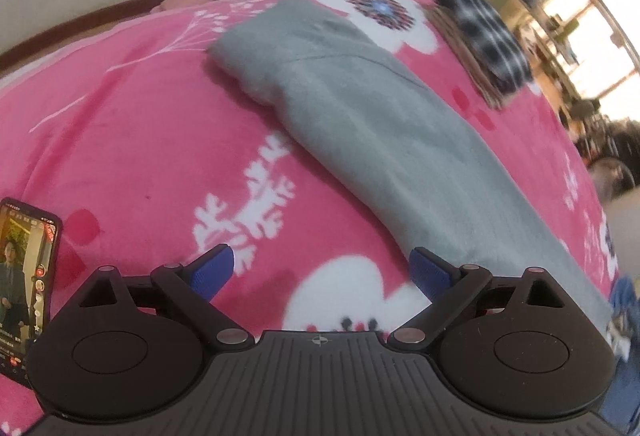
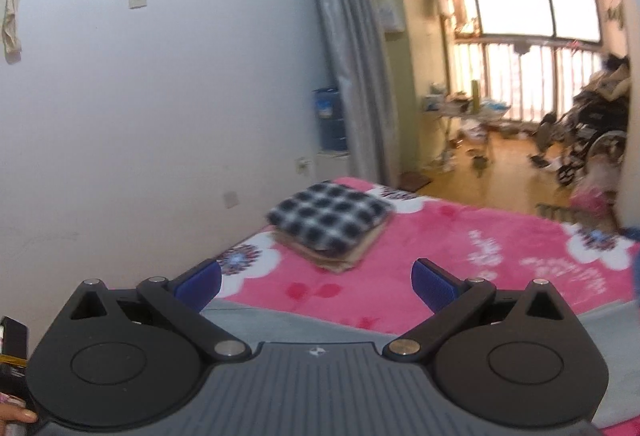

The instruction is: Fold clothes

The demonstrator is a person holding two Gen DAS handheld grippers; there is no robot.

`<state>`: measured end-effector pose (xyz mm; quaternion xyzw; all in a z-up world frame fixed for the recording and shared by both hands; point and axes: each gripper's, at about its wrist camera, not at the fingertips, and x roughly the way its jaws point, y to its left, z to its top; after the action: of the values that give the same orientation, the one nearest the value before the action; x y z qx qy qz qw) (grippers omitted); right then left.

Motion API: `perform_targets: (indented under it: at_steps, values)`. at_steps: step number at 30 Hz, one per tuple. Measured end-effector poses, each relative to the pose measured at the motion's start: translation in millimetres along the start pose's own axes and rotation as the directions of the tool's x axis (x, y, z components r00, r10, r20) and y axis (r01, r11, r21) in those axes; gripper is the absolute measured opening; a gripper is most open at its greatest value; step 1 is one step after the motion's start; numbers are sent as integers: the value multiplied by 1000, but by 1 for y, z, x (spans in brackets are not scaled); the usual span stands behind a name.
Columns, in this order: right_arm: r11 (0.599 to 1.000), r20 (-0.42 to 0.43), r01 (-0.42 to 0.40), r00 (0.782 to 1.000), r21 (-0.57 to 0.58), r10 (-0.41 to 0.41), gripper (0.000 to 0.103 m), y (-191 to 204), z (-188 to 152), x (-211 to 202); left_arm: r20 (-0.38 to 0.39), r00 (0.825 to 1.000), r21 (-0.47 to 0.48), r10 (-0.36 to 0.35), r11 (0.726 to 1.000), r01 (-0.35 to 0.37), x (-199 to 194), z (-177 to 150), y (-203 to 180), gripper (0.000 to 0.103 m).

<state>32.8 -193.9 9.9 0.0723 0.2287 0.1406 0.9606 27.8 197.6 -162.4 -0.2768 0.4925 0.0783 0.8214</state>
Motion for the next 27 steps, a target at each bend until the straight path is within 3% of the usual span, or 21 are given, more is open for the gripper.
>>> perform_targets:
  at_steps: [4, 9, 15, 20, 22, 27]
  values:
    - [998, -22, -62, 998, 8, 62, 103, 10, -4, 20, 65, 997, -52, -46, 997, 49, 3, 18, 13, 96]
    - [981, -80, -83, 994, -174, 70, 103, 39, -19, 47, 111, 991, -148, -76, 985, 92, 23, 50, 28, 96]
    - [963, -168, -135, 981, -233, 97, 103, 56, -38, 75, 149, 987, -361, -58, 926, 109, 62, 95, 60, 89]
    - [968, -221, -149, 970, -203, 103, 103, 54, -47, 90, 127, 991, -509, -48, 854, 107, 98, 120, 84, 61]
    - [970, -236, -149, 966, -194, 101, 103, 52, -49, 94, 125, 991, -542, -54, 832, 114, 107, 124, 90, 57]
    - [980, -252, -131, 963, -149, 90, 103, 46, -52, 102, 118, 993, -560, -28, 824, 90, 118, 123, 91, 51]
